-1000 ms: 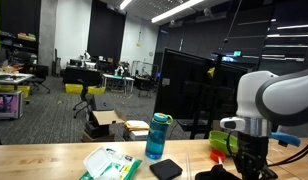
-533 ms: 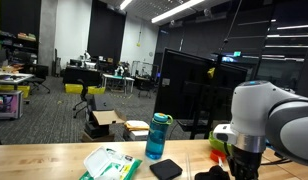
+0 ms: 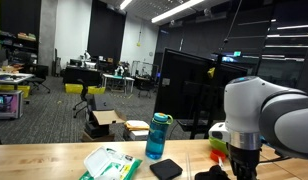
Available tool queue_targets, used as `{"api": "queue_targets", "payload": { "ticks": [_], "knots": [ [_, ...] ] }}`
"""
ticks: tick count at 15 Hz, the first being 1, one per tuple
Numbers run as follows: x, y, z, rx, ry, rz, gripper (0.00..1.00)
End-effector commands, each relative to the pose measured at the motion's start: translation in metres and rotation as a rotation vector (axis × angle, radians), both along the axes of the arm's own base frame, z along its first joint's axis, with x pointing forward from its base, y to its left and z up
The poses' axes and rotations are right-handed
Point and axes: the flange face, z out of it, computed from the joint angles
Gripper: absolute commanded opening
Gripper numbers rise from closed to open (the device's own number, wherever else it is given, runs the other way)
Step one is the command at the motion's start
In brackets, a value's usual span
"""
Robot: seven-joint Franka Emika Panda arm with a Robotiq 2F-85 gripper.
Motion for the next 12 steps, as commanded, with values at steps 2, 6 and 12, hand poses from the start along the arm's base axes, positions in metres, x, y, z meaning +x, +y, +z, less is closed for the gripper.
{"api": "queue_targets", "payload": {
  "ticks": [2,6,12],
  "knots": [
    [0.007,0.020,0.013,-0.019,0.013,-0.070,0.02],
    [0.011,0.034,0.018,-0.029,0.022,-0.126,0.02],
    [0.015,0.055,0.027,-0.009,0.034,-0.166,0.02]
  ]
}}
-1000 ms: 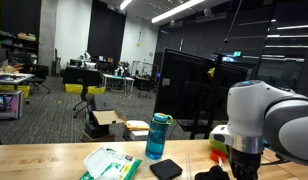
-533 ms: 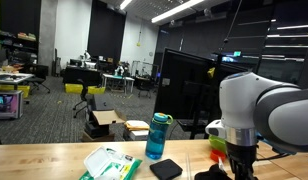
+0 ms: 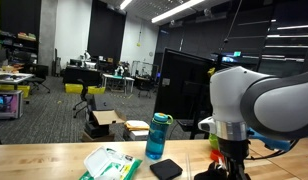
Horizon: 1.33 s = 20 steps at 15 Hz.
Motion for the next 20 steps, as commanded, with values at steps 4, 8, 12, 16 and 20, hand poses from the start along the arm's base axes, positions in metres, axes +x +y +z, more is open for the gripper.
{"api": "queue_targets", "payload": {
  "ticks": [4,8,12,16,20],
  "knots": [
    [0.002,0.031,0.012,0.023,-0.001,-0.026,0.02],
    [0.000,0.049,0.015,0.029,-0.018,-0.023,0.02],
    [-0.002,0.066,0.012,0.020,-0.039,-0.016,0.02],
    [-0.001,0.080,-0.009,-0.018,-0.044,-0.030,0.02],
    [0.001,0.082,-0.032,-0.050,-0.018,-0.049,0.44]
  ]
}}
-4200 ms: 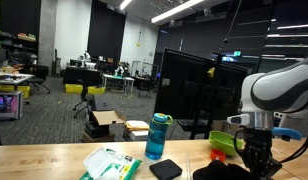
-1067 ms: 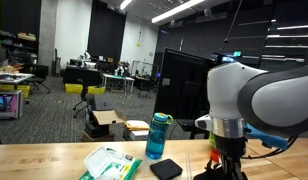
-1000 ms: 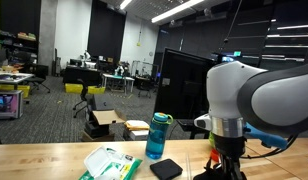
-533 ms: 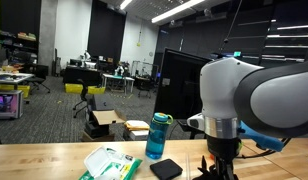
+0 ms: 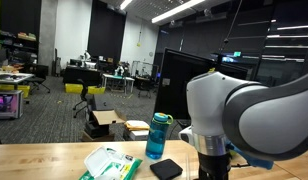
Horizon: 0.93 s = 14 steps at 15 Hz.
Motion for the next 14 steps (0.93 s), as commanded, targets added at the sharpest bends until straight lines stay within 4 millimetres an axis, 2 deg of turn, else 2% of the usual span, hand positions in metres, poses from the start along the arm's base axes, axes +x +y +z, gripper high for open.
{"api": "queue_targets", "payload": {
  "ticks": [1,4,7,8,11,14],
  "knots": [
    [0.006,0.007,-0.013,-0.015,0.013,-0.009,0.50],
    [0.011,0.001,-0.002,0.006,0.014,-0.010,0.69],
    [0.018,-0.010,0.026,0.039,-0.012,-0.010,0.89],
    [0.017,-0.012,0.042,0.057,-0.019,-0.004,0.97],
    [0.021,-0.030,0.084,0.104,-0.041,-0.006,1.00],
    [0.026,-0.061,0.126,0.130,-0.058,-0.024,1.00]
  ]
}}
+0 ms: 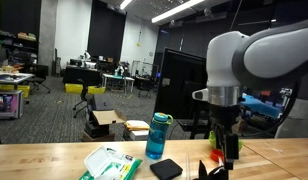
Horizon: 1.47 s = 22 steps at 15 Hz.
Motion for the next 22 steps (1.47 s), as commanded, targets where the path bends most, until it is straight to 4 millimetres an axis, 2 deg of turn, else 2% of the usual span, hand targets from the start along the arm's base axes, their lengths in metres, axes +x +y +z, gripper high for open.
{"api": "queue_targets", "payload": {
  "ticks": [1,5,9,10,13,16,19,22],
  "knots": [
    [-0.002,-0.040,0.052,0.039,-0.021,-0.020,1.00],
    [0.004,-0.094,0.089,0.062,-0.033,-0.077,1.00],
    [0.001,-0.131,0.097,0.107,0.033,-0.115,1.00],
    [0.015,-0.156,0.089,0.137,0.067,-0.113,1.00],
    [0.020,-0.189,0.075,0.221,0.129,-0.114,1.00],
    [0.030,-0.220,0.047,0.304,0.181,-0.163,1.00],
    [0.039,-0.234,0.018,0.368,0.258,-0.187,1.00],
    [0.047,-0.238,-0.006,0.414,0.311,-0.200,1.00]
  ]
}}
